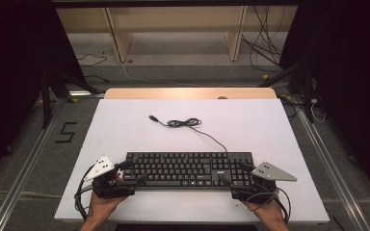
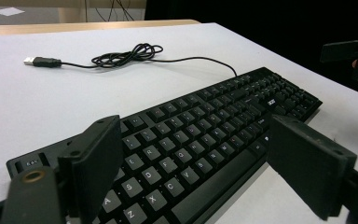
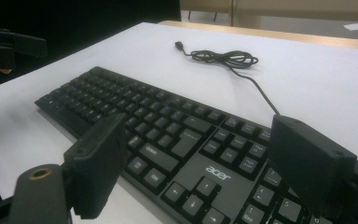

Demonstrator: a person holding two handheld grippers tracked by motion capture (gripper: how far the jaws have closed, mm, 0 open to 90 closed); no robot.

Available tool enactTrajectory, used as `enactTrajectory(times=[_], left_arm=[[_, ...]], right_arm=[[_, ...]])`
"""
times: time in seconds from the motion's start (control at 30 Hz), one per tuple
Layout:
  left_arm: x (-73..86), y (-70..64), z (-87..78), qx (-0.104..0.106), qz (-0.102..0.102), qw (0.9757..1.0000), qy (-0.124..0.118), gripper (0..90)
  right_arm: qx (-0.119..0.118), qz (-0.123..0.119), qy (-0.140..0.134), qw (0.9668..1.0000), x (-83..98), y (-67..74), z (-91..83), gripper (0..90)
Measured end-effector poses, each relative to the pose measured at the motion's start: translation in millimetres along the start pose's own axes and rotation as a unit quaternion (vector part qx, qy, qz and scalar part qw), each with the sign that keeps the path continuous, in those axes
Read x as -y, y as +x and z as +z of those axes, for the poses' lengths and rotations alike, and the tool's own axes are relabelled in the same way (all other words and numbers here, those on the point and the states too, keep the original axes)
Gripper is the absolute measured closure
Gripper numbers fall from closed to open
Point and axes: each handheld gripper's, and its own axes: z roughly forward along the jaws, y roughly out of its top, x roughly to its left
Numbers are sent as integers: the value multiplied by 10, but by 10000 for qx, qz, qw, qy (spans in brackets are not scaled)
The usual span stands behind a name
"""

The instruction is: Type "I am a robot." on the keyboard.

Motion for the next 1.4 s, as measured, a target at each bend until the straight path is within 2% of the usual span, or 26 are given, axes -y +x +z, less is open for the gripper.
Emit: enactTrajectory(times=[0.6,0.9,1.03,1.4], left_arm=[[-1,20,3,-42,-4,10000,11,180],[-11,45,-18,-103,3,9999,15,180],[-18,79,-46,-155,-67,9998,-39,180],[-23,126,-99,-274,-132,9995,-71,180]], right_arm=[[-91,5,-6,10000,-55,41,69,213],[-270,-112,133,9995,-158,119,245,214],[-331,-161,206,9991,-207,147,328,220],[-561,-318,384,9972,-405,273,673,234]])
